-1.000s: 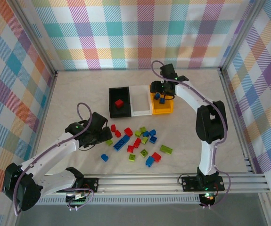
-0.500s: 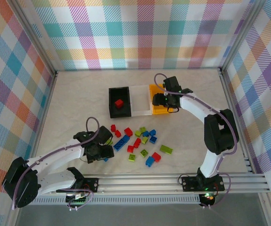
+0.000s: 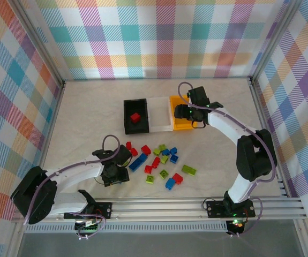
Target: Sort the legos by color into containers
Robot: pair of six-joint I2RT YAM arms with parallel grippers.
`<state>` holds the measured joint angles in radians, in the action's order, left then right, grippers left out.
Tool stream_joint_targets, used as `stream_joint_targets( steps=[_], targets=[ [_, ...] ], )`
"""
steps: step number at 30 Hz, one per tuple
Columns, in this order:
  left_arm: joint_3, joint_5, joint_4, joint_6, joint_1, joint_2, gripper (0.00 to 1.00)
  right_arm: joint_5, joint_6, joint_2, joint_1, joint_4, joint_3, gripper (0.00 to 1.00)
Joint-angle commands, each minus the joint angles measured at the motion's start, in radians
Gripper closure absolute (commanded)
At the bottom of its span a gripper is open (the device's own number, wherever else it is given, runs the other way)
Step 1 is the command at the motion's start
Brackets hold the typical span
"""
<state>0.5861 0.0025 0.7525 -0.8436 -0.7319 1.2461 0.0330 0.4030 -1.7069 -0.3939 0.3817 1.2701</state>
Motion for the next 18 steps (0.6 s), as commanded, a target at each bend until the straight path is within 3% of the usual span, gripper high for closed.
stream_joint_targets(
  steps=[1,12,18],
  targets=[
    [0.039,-0.027,-0.003,0.024,-0.011,0.014,0.48,-0.004,-0.001,0.025,-0.005,-0.015,-0.018,0.26],
    [0.072,-0.041,0.045,0.031,-0.011,-0.021,0.73,-0.01,0.011,0.038,-0.003,-0.024,-0.026,0.27],
    [0.178,-0.053,0.091,0.061,-0.011,-0.026,0.81,0.005,0.024,0.074,0.0,-0.028,-0.054,0.28]
  ],
)
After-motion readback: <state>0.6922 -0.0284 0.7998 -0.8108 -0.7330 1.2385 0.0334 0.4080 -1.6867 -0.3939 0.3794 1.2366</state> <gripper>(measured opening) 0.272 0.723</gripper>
